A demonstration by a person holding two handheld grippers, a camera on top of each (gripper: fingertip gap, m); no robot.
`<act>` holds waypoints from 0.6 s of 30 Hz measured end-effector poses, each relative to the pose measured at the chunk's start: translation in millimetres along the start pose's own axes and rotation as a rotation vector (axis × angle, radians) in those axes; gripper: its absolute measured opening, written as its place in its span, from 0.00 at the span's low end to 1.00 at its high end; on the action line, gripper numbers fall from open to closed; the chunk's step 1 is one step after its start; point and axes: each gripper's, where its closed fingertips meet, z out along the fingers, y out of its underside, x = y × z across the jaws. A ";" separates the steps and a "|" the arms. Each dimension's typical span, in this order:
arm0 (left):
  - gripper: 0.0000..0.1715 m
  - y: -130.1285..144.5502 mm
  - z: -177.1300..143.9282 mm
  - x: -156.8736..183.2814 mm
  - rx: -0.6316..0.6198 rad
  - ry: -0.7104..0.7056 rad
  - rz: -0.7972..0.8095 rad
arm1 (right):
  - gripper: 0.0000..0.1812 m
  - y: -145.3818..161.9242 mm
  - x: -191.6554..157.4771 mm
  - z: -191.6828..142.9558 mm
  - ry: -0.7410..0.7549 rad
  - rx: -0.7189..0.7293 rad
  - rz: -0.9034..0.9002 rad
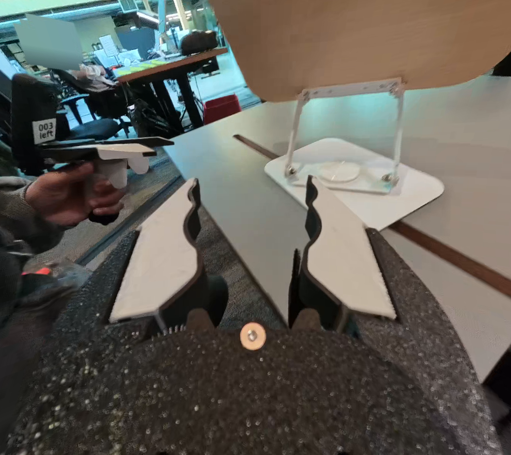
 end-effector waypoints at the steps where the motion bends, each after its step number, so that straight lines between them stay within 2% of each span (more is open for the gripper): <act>1: 0.56 8.0 -11.4 10.6 0.025 0.033 -0.005 | 0.42 10.3 -10.8 -8.8 -0.007 -0.004 -0.009; 2: 0.57 15.2 -23.9 21.9 0.052 0.075 -0.003 | 0.44 21.7 -22.9 -18.3 -0.025 -0.015 -0.011; 3: 0.57 22.3 -37.3 32.2 0.071 0.112 -0.005 | 0.42 36.8 -35.3 -28.5 -0.038 -0.049 0.016; 5: 0.57 34.3 -64.3 52.0 0.044 0.165 -0.052 | 0.49 66.6 -71.2 -49.1 -0.141 -0.214 0.067; 6: 0.57 34.7 -75.0 59.3 0.036 0.174 -0.074 | 0.48 73.2 -79.6 -58.8 -0.149 -0.261 0.066; 8: 0.57 29.9 -88.4 58.8 0.075 0.115 -0.122 | 0.50 75.2 -75.9 -69.2 -0.037 -0.238 0.035; 10: 0.56 24.9 -97.6 61.4 0.148 0.094 -0.160 | 0.50 75.7 -92.8 -75.0 -0.047 -0.178 -0.002; 11: 0.56 28.1 -100.9 64.6 0.142 0.089 -0.156 | 0.51 80.9 -97.9 -78.0 -0.049 -0.174 -0.022; 13: 0.57 40.1 -109.4 77.8 0.097 0.121 -0.055 | 0.53 89.1 -105.6 -83.6 -0.060 -0.176 0.001; 15: 0.57 52.1 -119.9 75.3 0.099 0.068 0.071 | 0.53 91.0 -111.0 -86.1 -0.076 -0.168 0.034; 18: 0.56 70.3 -132.1 77.7 0.070 0.059 0.074 | 0.53 94.5 -113.9 -88.5 -0.064 -0.171 0.062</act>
